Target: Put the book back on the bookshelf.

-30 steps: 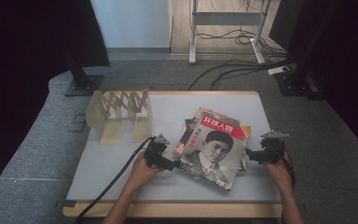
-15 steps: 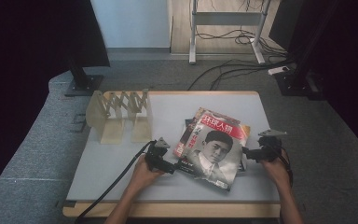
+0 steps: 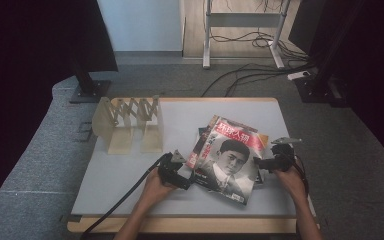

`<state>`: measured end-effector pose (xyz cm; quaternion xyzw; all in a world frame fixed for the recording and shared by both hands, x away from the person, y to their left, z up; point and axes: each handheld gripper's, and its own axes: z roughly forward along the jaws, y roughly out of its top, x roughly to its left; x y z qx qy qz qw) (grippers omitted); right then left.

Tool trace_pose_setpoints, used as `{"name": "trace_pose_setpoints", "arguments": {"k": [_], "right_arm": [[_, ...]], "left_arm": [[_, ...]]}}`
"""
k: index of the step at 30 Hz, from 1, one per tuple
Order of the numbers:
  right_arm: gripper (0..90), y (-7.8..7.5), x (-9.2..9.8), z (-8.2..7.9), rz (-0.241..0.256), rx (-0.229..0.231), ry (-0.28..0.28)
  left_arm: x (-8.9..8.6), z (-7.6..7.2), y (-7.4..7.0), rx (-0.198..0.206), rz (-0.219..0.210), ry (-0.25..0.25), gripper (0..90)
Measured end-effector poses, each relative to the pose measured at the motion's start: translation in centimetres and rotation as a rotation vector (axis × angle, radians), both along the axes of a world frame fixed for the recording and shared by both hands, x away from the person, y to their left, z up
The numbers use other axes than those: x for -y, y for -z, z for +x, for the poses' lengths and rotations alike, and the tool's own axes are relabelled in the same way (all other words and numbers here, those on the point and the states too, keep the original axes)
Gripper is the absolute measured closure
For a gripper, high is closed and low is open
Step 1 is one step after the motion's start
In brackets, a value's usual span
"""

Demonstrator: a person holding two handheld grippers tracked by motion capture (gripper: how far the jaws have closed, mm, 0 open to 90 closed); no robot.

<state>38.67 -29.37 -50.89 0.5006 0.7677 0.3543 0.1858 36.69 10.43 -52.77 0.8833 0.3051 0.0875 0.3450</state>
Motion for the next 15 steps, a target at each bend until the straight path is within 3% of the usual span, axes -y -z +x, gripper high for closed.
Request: {"name": "trace_pose_setpoints", "arguments": {"k": [5,8,11,15], "right_arm": [[0.0,-0.2,0.2,-0.1,-0.009,0.001,0.001],[0.0,-0.5,0.5,-0.3,-0.016,0.005,0.009],[0.0,-0.7,0.7,-0.4,-0.015,0.011,0.013],[0.0,-0.7,0.6,-0.6,-0.023,0.012,0.006]], "left_arm": [[-1.6,0.2,-0.8,-0.059,-0.126,0.015,0.0],[-2.3,-0.3,-1.4,-0.027,-0.107,0.025,0.0],[-2.9,-0.9,-1.6,-0.035,-0.143,0.041,0.0],[-3.2,-1.7,-1.5,0.021,-0.091,0.057,8.8]]}}
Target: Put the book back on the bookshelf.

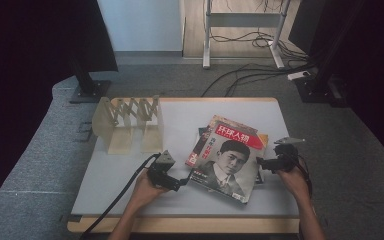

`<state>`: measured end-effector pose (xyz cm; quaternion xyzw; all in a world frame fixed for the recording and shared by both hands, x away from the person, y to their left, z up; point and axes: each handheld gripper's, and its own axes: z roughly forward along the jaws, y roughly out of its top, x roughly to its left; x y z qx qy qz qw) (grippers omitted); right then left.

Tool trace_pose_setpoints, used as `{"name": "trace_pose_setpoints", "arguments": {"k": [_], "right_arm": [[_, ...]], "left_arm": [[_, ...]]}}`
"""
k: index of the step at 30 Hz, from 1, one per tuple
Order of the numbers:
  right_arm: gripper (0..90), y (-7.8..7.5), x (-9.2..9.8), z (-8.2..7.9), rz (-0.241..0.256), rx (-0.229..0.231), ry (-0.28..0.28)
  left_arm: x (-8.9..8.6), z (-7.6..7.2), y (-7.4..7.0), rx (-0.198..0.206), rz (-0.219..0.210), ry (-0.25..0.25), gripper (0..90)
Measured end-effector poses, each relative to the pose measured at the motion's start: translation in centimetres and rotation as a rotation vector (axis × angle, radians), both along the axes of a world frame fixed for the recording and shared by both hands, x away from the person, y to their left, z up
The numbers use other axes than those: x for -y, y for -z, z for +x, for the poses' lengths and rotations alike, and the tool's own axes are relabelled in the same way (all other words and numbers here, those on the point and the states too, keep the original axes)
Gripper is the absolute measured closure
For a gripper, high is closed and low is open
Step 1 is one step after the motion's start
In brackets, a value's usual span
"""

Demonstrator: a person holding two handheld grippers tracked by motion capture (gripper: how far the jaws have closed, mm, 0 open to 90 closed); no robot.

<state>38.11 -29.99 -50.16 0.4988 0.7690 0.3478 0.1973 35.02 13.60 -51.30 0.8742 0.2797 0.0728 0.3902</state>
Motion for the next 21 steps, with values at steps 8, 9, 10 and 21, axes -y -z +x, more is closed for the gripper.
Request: {"name": "trace_pose_setpoints", "arguments": {"k": [8,9,10,21], "right_arm": [[0.0,0.1,0.0,-0.1,-0.008,0.001,-0.001],[0.0,0.1,0.0,-0.1,-0.009,0.002,-0.001],[0.0,0.1,0.1,-0.1,-0.009,0.000,0.002],[0.0,-0.1,0.5,-0.2,-0.009,0.002,0.011]], "left_arm": [[0.6,-0.2,0.2,0.018,0.005,0.043,31.4],[0.8,-0.1,0.3,0.015,0.007,0.043,31.2],[0.9,-0.1,0.3,0.015,0.010,0.045,31.2],[1.8,0.9,0.4,0.013,-0.014,0.010,22.2]]}}
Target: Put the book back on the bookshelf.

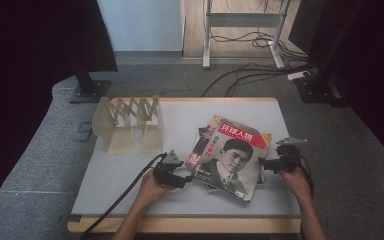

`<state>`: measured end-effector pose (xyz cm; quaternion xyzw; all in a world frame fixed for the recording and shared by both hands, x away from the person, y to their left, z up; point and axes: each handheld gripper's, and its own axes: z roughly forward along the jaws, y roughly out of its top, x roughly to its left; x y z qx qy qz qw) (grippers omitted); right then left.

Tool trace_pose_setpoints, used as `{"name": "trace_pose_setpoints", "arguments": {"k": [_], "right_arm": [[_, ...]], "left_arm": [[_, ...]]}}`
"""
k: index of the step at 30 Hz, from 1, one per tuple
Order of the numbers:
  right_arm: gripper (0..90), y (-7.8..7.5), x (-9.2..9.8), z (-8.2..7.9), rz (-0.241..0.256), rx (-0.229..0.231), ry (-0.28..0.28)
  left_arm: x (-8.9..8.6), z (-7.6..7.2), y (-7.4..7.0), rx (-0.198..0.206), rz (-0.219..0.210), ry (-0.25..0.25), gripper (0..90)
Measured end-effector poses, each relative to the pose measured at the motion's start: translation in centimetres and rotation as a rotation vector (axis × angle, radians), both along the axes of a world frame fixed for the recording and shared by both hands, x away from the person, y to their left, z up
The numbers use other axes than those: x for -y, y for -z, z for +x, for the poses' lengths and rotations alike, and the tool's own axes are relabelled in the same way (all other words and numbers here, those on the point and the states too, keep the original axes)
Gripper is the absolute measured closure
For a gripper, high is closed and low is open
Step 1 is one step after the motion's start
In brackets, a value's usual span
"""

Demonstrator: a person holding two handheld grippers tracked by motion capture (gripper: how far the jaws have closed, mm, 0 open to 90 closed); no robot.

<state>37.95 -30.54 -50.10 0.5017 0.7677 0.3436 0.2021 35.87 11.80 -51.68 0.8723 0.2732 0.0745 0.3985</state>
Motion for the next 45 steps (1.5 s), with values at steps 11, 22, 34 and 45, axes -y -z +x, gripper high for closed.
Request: {"name": "trace_pose_setpoints", "arguments": {"k": [11,22,34,45], "right_arm": [[0.0,-0.2,0.3,-0.1,0.000,0.008,0.000],[0.0,1.1,-0.1,1.1,0.097,-0.055,-0.019],[0.0,2.1,0.0,2.9,0.222,-0.115,-0.021],[0.0,2.3,-0.1,4.2,0.281,-0.176,-0.041]], "left_arm": [[1.2,1.8,-0.7,-0.024,-0.011,-0.063,12.4],[1.6,2.0,0.2,-0.036,0.015,-0.084,7.7],[1.5,1.9,0.7,-0.033,-0.004,-0.092,7.7],[1.5,2.0,0.7,-0.038,-0.008,-0.089,7.8]]}}
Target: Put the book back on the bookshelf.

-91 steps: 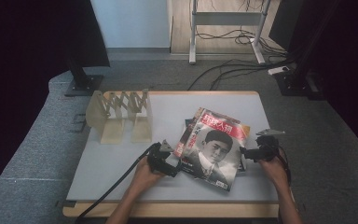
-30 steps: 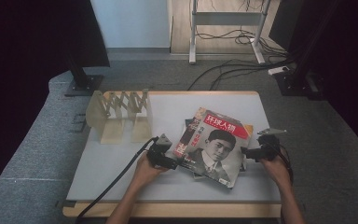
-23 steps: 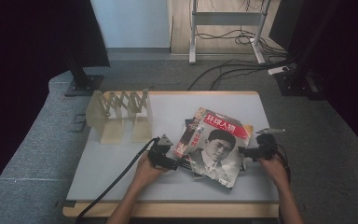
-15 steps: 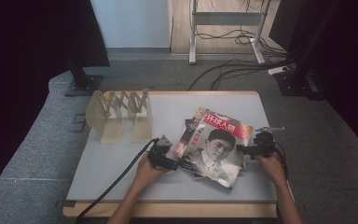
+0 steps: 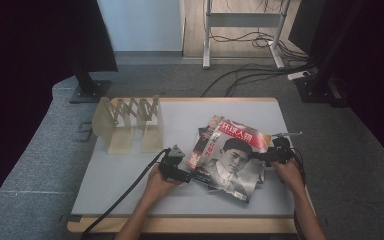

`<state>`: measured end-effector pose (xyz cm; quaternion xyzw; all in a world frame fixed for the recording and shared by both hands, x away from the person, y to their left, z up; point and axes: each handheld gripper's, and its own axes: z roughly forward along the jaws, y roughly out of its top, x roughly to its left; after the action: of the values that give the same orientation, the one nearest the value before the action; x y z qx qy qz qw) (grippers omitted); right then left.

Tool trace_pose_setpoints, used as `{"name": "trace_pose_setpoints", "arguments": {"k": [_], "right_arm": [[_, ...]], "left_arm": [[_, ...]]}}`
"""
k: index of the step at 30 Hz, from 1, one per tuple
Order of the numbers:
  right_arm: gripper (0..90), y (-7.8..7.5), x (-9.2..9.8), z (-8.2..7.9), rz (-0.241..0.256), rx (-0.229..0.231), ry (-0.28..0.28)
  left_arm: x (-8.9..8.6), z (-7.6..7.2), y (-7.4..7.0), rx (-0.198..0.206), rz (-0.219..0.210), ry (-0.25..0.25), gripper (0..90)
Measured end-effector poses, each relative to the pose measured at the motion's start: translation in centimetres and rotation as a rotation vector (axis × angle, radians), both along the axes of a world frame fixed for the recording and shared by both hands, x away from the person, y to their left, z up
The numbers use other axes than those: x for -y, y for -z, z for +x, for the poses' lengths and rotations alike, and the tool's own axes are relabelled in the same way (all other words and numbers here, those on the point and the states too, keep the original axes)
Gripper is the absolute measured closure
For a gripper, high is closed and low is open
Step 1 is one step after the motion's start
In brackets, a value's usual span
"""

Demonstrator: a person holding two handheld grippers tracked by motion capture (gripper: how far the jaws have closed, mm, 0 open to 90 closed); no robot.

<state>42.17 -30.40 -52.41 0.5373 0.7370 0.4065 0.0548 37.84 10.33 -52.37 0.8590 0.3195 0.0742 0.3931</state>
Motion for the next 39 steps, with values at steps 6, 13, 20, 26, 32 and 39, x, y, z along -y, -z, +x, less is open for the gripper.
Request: {"name": "trace_pose_setpoints", "arguments": {"k": [6,13,20,26,32,39], "right_arm": [[6.8,-0.5,-0.1,0.6,-0.008,0.024,0.005],[16.5,-1.9,-0.1,0.6,-0.034,0.076,0.010],[43.2,-3.5,0.2,0.7,-0.058,0.131,-0.001],[70.9,-4.5,-0.1,0.3,-0.158,0.167,0.019],[80.9,-5.9,-0.9,-0.3,-0.200,0.229,-0.019],[83.9,-7.5,-1.8,-1.1,-0.224,0.294,-0.063]], "left_arm": [[0.0,0.0,0.0,0.000,-0.004,0.000,7.8],[0.0,0.0,0.0,-0.004,-0.006,0.000,7.8],[-0.1,0.1,0.1,-0.013,-0.008,0.001,7.8],[-0.1,0.0,0.1,-0.014,-0.009,0.004,7.8],[-0.4,0.1,0.0,-0.019,-0.030,0.005,7.8],[-0.6,0.0,-0.1,-0.020,-0.052,0.004,7.7]]}}
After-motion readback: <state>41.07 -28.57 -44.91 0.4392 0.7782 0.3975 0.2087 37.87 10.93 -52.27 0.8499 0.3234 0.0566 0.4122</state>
